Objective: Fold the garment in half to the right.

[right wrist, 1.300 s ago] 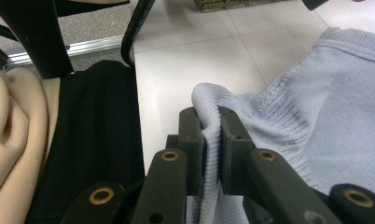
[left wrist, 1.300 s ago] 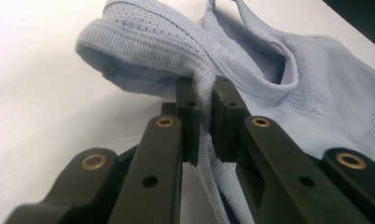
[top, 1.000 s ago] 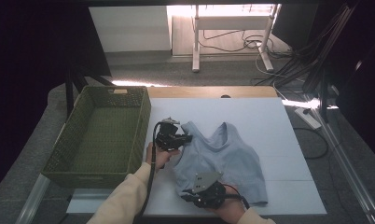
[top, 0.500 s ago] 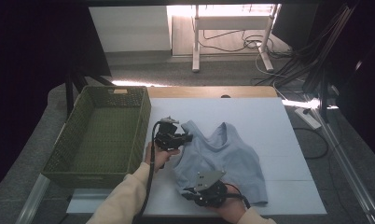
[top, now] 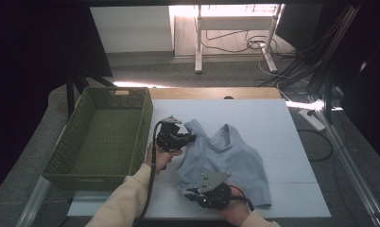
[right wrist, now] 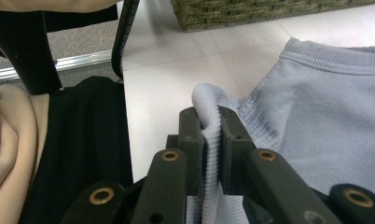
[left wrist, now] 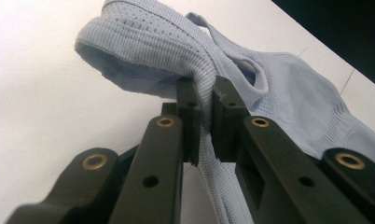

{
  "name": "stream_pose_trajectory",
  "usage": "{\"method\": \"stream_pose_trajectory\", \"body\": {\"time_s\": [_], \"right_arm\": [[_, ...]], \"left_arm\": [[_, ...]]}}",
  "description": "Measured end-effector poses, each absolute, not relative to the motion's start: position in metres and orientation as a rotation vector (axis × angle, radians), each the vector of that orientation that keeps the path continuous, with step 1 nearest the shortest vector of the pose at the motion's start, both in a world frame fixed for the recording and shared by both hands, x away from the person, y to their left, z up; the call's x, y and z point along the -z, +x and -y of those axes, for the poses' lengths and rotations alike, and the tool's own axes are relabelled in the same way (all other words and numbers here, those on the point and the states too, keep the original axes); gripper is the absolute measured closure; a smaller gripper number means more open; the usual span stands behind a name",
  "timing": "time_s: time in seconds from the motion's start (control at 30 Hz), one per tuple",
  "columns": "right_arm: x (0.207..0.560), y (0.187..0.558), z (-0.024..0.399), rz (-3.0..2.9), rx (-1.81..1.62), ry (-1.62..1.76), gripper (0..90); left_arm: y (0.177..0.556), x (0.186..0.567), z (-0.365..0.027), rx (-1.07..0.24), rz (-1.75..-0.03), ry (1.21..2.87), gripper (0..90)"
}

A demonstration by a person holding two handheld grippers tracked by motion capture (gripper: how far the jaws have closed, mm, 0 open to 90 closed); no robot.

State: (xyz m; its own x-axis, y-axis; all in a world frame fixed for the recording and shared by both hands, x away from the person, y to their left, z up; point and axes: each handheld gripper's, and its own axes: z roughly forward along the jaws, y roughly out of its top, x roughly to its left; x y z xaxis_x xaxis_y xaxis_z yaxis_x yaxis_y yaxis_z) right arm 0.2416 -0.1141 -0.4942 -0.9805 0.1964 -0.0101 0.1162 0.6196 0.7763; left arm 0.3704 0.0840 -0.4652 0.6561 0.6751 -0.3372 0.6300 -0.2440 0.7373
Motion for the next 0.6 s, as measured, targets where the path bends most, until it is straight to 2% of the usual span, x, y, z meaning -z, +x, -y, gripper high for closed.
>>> {"method": "stream_pose_trajectory", "body": {"time_s": [0.33, 0.6], "right_arm": [[0.471, 0.234, 0.118, -2.643, -1.469, 0.233, 81.4], [0.474, 0.237, 0.122, -2.632, -1.462, 0.266, 81.6]], "left_arm": [[0.368, 0.457, -0.098, -0.087, -1.049, 1.891, 82.5], [0.367, 0.455, -0.098, -0.087, -1.048, 1.889, 82.5]]}}
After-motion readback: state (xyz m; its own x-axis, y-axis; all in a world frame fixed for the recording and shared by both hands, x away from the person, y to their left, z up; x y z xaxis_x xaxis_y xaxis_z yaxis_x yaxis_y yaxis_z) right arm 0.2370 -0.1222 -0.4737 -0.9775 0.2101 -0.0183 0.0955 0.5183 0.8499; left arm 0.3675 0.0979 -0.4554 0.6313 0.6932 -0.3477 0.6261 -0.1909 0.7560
